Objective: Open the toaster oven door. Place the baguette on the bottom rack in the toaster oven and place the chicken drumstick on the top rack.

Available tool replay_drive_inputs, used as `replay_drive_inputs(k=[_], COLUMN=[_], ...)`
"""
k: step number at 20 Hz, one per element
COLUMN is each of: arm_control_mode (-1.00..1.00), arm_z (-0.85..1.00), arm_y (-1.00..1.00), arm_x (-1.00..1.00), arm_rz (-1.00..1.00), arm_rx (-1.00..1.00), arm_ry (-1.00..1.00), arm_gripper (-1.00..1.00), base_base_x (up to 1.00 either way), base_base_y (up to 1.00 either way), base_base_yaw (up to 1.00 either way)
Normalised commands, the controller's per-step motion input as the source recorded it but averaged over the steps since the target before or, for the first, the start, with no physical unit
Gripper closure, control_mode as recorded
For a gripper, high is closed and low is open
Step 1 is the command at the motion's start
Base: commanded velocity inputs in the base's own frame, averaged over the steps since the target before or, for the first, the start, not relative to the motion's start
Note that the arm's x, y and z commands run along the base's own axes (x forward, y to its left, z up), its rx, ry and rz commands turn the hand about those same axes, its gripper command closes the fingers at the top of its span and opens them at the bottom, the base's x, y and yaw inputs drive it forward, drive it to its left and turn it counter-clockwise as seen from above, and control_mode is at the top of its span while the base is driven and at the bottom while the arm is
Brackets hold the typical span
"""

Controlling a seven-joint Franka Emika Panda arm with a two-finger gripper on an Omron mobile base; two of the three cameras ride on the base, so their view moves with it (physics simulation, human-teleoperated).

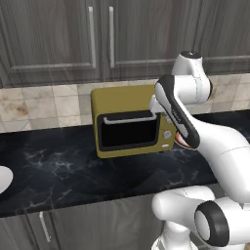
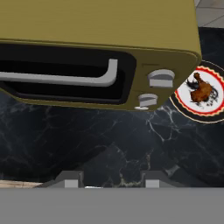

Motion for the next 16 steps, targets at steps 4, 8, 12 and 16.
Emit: replay_drive_inputs(k=[4, 8, 12, 16], arm_control_mode=[1.00, 1.00, 1.00, 1.00], arm_z=[0.00, 0.00, 0.00, 0.00], arm_y=[0.00, 0.00, 0.00, 0.00], arm_x=[0.00, 0.00, 0.00, 0.00], arm_rz=[0.00, 0.00, 0.00, 0.00], arm_rx=[0.00, 0.00, 0.00, 0.00], arm_ry=[0.00, 0.00, 0.00, 0.00], arm_gripper=[-1.00, -1.00, -1.00, -1.00], base_base_x=[0.00, 0.00, -0.04, -0.29], base_base_y=[0.00, 0.00, 0.00, 0.39], base_base_yaw=[0.00, 0.00, 0.00, 0.00])
